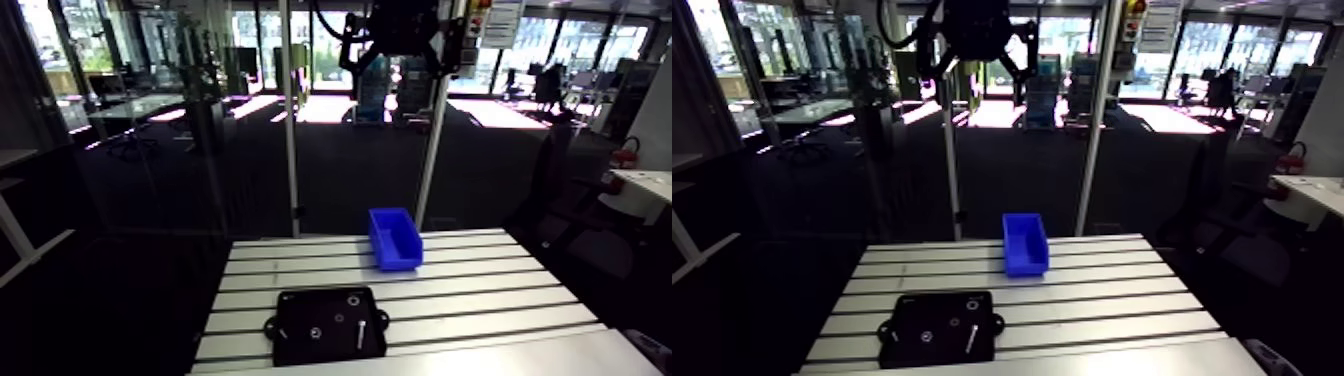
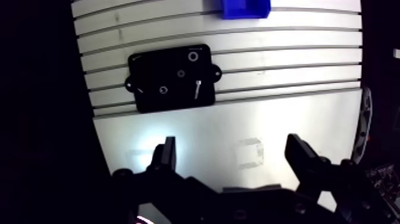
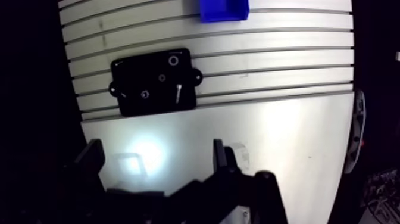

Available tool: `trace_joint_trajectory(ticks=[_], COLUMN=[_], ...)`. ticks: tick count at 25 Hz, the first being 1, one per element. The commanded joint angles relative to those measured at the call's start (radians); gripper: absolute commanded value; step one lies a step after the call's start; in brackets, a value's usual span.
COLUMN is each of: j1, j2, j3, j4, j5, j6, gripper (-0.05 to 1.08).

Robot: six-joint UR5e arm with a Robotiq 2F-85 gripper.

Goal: Pick up the M10 bolt from the tray and put it into the blue bin.

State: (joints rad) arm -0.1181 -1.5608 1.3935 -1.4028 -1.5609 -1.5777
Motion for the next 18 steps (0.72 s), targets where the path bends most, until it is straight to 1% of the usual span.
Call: trace_joint_trajectory(ticks=[1,11,18], j1=[-0.008,-0.009,-0.009], j2=[0.023,0.023,0.021], j3=[-0.011,-0.005,-0.001], j4=[-0.002,-0.002,-0.002], j5=[-0.001,-0.001,0.006], j6=[0.003,0.003,0.003], gripper=[0.01,0.01,0.01])
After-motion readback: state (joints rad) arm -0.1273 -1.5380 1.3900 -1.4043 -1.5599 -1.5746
